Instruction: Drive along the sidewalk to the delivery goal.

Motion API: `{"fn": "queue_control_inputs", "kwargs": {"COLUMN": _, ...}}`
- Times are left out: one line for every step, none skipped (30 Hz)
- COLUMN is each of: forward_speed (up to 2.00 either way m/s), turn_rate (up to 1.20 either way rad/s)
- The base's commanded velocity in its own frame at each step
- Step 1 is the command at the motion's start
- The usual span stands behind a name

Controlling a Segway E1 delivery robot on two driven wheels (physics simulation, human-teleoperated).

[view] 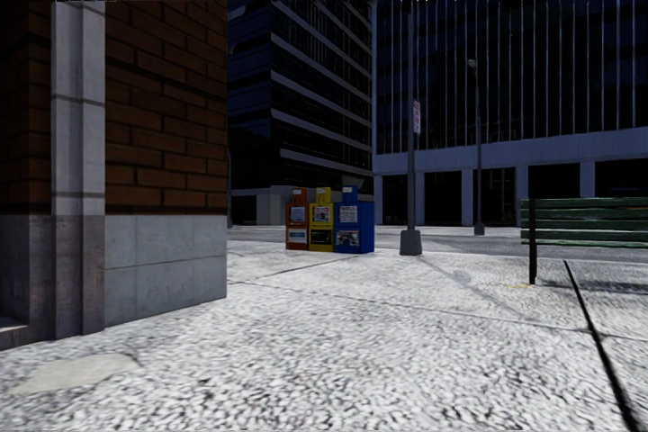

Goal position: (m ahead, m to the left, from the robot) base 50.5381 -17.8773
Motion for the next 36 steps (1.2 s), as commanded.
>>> {"fn": "queue_control_inputs", "kwargs": {"forward_speed": 0.98, "turn_rate": -0.61}}
{"fn": "queue_control_inputs", "kwargs": {"forward_speed": 0.98, "turn_rate": -0.64}}
{"fn": "queue_control_inputs", "kwargs": {"forward_speed": 0.98, "turn_rate": -0.68}}
{"fn": "queue_control_inputs", "kwargs": {"forward_speed": 0.98, "turn_rate": -0.73}}
{"fn": "queue_control_inputs", "kwargs": {"forward_speed": 0.98, "turn_rate": -0.75}}
{"fn": "queue_control_inputs", "kwargs": {"forward_speed": 0.98, "turn_rate": -0.75}}
{"fn": "queue_control_inputs", "kwargs": {"forward_speed": 0.98, "turn_rate": -0.75}}
{"fn": "queue_control_inputs", "kwargs": {"forward_speed": 0.98, "turn_rate": -0.75}}
{"fn": "queue_control_inputs", "kwargs": {"forward_speed": 0.98, "turn_rate": -0.75}}
{"fn": "queue_control_inputs", "kwargs": {"forward_speed": 0.98, "turn_rate": -0.75}}
{"fn": "queue_control_inputs", "kwargs": {"forward_speed": 0.98, "turn_rate": -0.75}}
{"fn": "queue_control_inputs", "kwargs": {"forward_speed": 0.99, "turn_rate": -0.75}}
{"fn": "queue_control_inputs", "kwargs": {"forward_speed": 0.99, "turn_rate": -0.75}}
{"fn": "queue_control_inputs", "kwargs": {"forward_speed": 0.99, "turn_rate": -0.75}}
{"fn": "queue_control_inputs", "kwargs": {"forward_speed": 1.00, "turn_rate": -0.75}}
{"fn": "queue_control_inputs", "kwargs": {"forward_speed": 1.00, "turn_rate": -0.75}}
{"fn": "queue_control_inputs", "kwargs": {"forward_speed": 1.00, "turn_rate": -0.75}}
{"fn": "queue_control_inputs", "kwargs": {"forward_speed": 1.00, "turn_rate": -0.75}}
{"fn": "queue_control_inputs", "kwargs": {"forward_speed": 1.00, "turn_rate": -0.76}}
{"fn": "queue_control_inputs", "kwargs": {"forward_speed": 1.00, "turn_rate": -0.76}}
{"fn": "queue_control_inputs", "kwargs": {"forward_speed": 1.00, "turn_rate": -0.76}}
{"fn": "queue_control_inputs", "kwargs": {"forward_speed": 1.00, "turn_rate": -0.76}}
{"fn": "queue_control_inputs", "kwargs": {"forward_speed": 1.00, "turn_rate": -0.76}}
{"fn": "queue_control_inputs", "kwargs": {"forward_speed": 1.00, "turn_rate": -0.77}}
{"fn": "queue_control_inputs", "kwargs": {"forward_speed": 1.00, "turn_rate": -0.77}}
{"fn": "queue_control_inputs", "kwargs": {"forward_speed": 1.00, "turn_rate": -0.77}}
{"fn": "queue_control_inputs", "kwargs": {"forward_speed": 1.02, "turn_rate": -0.78}}
{"fn": "queue_control_inputs", "kwargs": {"forward_speed": 1.04, "turn_rate": -0.79}}
{"fn": "queue_control_inputs", "kwargs": {"forward_speed": 1.05, "turn_rate": -0.79}}
{"fn": "queue_control_inputs", "kwargs": {"forward_speed": 1.05, "turn_rate": -0.79}}
{"fn": "queue_control_inputs", "kwargs": {"forward_speed": 1.06, "turn_rate": -0.79}}
{"fn": "queue_control_inputs", "kwargs": {"forward_speed": 1.06, "turn_rate": -0.79}}
{"fn": "queue_control_inputs", "kwargs": {"forward_speed": 1.07, "turn_rate": -0.79}}
{"fn": "queue_control_inputs", "kwargs": {"forward_speed": 1.08, "turn_rate": -0.79}}
{"fn": "queue_control_inputs", "kwargs": {"forward_speed": 1.16, "turn_rate": -0.79}}
{"fn": "queue_control_inputs", "kwargs": {"forward_speed": 1.18, "turn_rate": -0.79}}
